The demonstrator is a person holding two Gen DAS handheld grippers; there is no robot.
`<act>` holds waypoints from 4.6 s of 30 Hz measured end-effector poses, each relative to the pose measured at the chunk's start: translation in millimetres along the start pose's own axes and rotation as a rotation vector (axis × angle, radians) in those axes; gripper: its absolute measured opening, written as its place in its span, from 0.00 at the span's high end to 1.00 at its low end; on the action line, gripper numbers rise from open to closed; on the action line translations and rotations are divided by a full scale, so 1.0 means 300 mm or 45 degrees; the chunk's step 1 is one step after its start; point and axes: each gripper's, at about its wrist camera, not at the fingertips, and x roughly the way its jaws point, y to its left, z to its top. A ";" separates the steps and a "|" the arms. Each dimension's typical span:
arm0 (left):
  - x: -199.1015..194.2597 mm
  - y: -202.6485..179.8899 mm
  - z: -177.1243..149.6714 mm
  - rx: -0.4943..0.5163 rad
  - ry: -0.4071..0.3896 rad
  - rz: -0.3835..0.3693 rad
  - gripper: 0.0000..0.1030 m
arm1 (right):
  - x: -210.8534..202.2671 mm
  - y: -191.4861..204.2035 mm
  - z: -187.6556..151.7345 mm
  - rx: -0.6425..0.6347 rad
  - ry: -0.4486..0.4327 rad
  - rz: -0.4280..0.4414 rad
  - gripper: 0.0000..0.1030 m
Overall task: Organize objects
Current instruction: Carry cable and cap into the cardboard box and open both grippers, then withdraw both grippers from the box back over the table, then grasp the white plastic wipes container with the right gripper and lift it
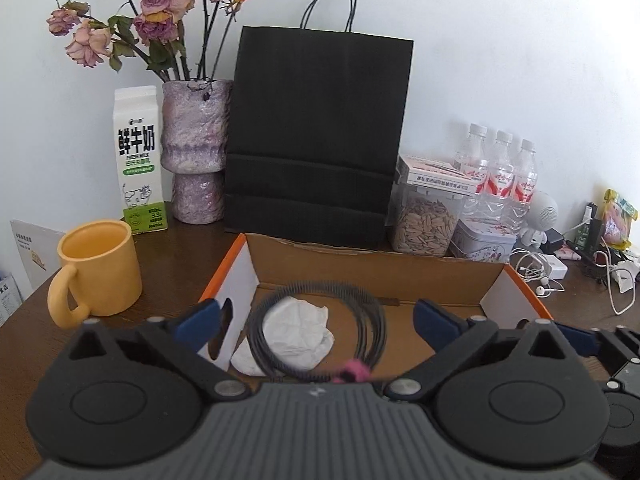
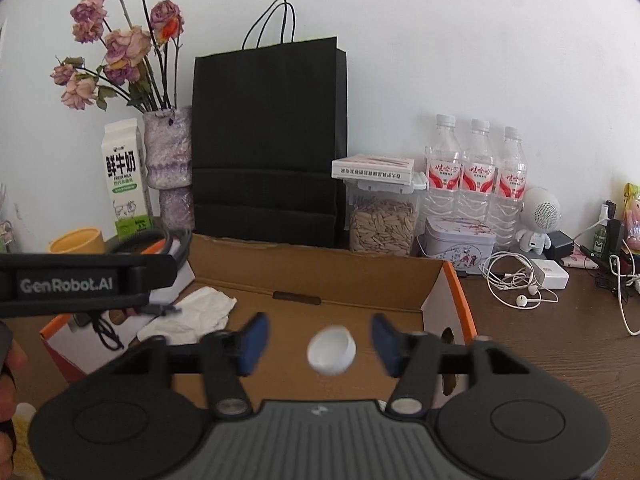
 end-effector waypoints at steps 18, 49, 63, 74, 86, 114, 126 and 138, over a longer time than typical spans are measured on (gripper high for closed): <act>-0.026 -0.001 0.001 0.000 0.005 -0.001 0.00 | -0.036 0.004 0.013 -0.001 -0.021 0.005 0.00; -0.495 0.126 -0.182 -0.036 -0.136 -0.043 0.00 | -0.546 0.055 -0.163 -0.020 -0.232 0.082 0.00; -0.697 0.223 -0.334 0.015 -0.087 -0.012 0.00 | -0.782 0.093 -0.340 -0.026 -0.174 0.124 0.00; -0.776 0.294 -0.442 0.098 -0.026 0.007 0.00 | -0.841 0.152 -0.458 -0.062 -0.075 0.157 0.00; -0.781 0.396 -0.502 0.038 0.040 0.026 0.00 | -0.767 0.217 -0.531 -0.038 0.046 0.107 0.00; -0.724 0.425 -0.517 0.018 0.130 0.015 0.00 | -0.679 0.249 -0.516 0.022 -0.026 0.063 0.21; -0.531 0.329 -0.481 0.077 0.238 0.027 0.00 | -0.723 0.145 -0.490 0.104 -0.104 -0.013 0.21; -0.390 0.256 -0.470 0.074 0.287 0.092 0.00 | -0.735 0.106 -0.491 0.118 -0.118 -0.014 0.21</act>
